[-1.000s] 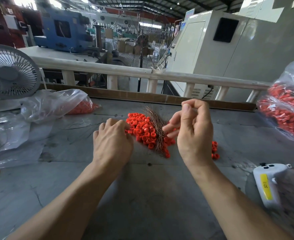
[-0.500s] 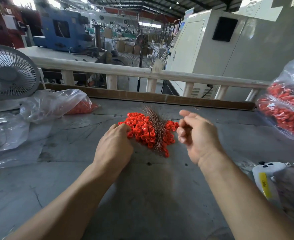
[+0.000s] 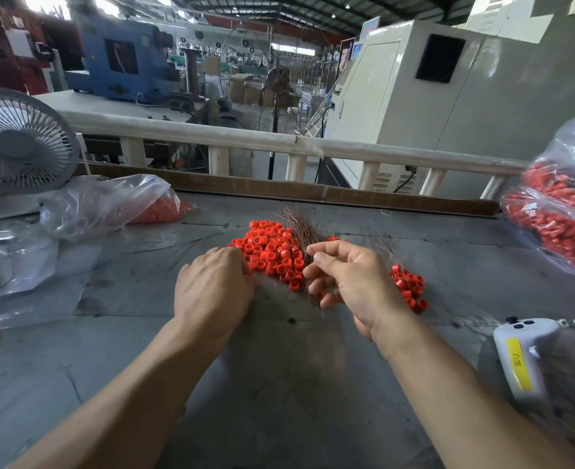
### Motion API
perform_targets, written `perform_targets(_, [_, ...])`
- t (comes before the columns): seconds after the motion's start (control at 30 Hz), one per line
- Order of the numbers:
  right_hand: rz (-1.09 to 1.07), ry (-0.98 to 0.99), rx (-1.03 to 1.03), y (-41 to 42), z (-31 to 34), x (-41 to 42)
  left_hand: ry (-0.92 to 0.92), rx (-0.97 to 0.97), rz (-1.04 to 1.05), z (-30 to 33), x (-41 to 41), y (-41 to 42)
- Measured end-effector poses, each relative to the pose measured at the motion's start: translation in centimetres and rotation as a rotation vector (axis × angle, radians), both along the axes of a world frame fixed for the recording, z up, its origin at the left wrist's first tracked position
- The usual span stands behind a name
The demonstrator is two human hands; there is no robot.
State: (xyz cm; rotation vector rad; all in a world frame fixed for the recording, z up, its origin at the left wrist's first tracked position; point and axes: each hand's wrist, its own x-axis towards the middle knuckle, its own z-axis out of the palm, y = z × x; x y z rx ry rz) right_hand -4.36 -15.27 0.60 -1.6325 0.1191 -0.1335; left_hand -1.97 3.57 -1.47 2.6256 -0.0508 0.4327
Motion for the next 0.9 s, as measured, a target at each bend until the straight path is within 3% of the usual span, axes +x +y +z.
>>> perform_targets(0.13, [0.018,-0.068,-0.010,0.1,0.2,-0.1,-0.037,-0.398,-0.119,0.6,-0.2,-1.0])
perform_targets(0.23, [0.036,-0.145,0.030,0.3,0.7,-0.3,0.009,-0.777,-0.243,1.5,-0.7,-1.8])
perform_targets(0.33, [0.039,-0.211,0.024,0.5,0.9,-0.7,0.048,-1.026,-0.345,2.3,-1.2,-2.1])
perform_targets(0.63, [0.040,-0.312,-0.057,0.7,0.9,-1.1,0.123,-1.257,-0.511,2.7,-1.5,-2.0])
perform_targets(0.9, [0.046,-0.342,-0.057,0.8,0.7,-1.0,0.111,-1.300,-0.512,2.5,-1.5,-2.3])
